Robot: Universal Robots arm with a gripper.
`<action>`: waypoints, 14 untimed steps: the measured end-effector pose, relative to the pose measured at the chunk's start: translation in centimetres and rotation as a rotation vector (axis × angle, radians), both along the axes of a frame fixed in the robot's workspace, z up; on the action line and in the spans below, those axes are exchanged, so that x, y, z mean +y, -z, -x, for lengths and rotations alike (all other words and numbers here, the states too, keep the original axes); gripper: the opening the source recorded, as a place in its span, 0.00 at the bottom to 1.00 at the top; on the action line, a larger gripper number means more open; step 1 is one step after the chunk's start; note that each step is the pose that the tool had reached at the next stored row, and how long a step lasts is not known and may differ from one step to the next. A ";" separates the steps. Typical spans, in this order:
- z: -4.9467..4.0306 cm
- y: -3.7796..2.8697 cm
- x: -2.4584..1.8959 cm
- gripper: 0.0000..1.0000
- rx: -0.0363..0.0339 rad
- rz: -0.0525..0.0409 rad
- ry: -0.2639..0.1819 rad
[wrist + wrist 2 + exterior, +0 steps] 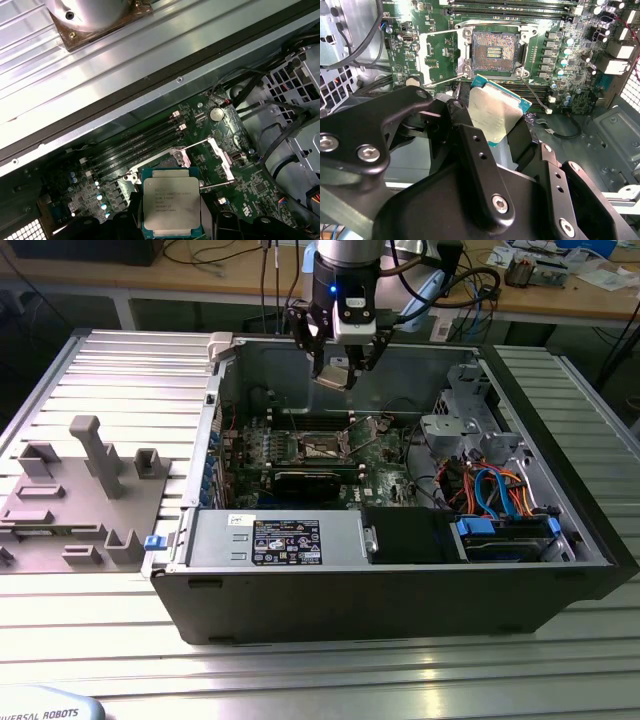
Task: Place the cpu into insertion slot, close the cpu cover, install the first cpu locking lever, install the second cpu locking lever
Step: 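Place the cpu into insertion slot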
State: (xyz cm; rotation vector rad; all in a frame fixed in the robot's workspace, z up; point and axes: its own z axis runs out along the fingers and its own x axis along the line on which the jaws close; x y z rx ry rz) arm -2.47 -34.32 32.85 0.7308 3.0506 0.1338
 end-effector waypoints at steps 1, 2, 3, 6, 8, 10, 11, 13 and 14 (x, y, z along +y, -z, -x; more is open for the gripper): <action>0.00 0.00 0.00 0.54 0.0000 0.0000 0.000; 0.00 0.00 0.00 0.54 0.0000 0.0001 0.001; 0.00 0.01 0.00 0.54 0.0001 0.0001 0.001; 0.00 0.02 0.00 0.54 0.0001 0.0001 0.002; 0.00 0.05 0.00 0.54 0.0000 0.0000 0.005; 0.00 0.09 0.00 0.54 0.0000 0.0001 0.007; 0.00 0.09 0.00 0.54 0.0000 0.0001 0.008; 0.00 0.11 0.00 0.54 0.0000 0.0001 0.009; 0.00 0.11 0.00 0.54 0.0000 0.0001 0.010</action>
